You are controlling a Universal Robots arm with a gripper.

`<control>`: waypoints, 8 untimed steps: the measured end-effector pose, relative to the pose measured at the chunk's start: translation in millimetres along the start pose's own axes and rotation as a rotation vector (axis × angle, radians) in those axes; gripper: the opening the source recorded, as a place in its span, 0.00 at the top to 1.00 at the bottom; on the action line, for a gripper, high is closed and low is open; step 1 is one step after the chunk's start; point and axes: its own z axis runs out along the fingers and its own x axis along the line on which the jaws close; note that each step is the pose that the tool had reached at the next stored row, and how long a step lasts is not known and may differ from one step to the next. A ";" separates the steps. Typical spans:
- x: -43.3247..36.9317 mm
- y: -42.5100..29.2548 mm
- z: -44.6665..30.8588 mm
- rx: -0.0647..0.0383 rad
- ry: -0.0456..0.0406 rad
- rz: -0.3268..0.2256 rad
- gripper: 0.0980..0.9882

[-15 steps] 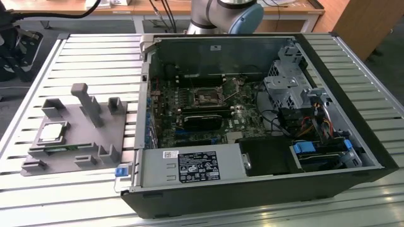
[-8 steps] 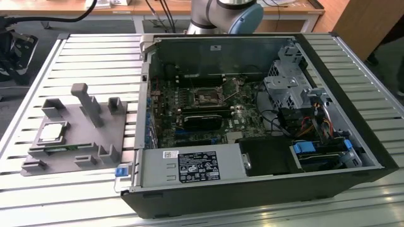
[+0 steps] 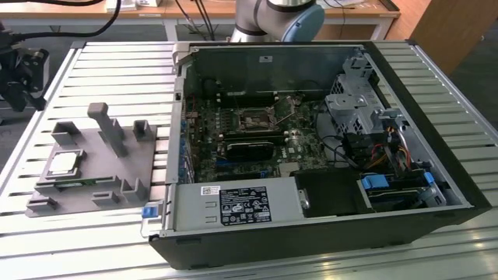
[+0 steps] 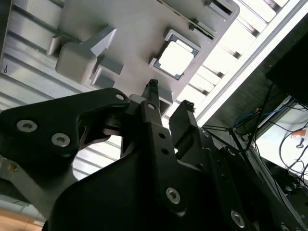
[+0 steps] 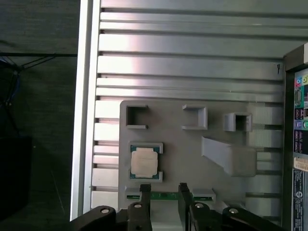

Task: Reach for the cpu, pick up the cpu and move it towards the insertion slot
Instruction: 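Pick up the cpu and move it towards the insertion slot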

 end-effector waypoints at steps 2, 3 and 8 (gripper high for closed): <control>1.1 -0.1 3.7 0.000 0.0021 0.000 0.65; 1.8 -0.2 5.6 0.000 0.0030 0.000 0.65; 5.7 -0.4 14.6 0.000 0.0046 0.000 0.38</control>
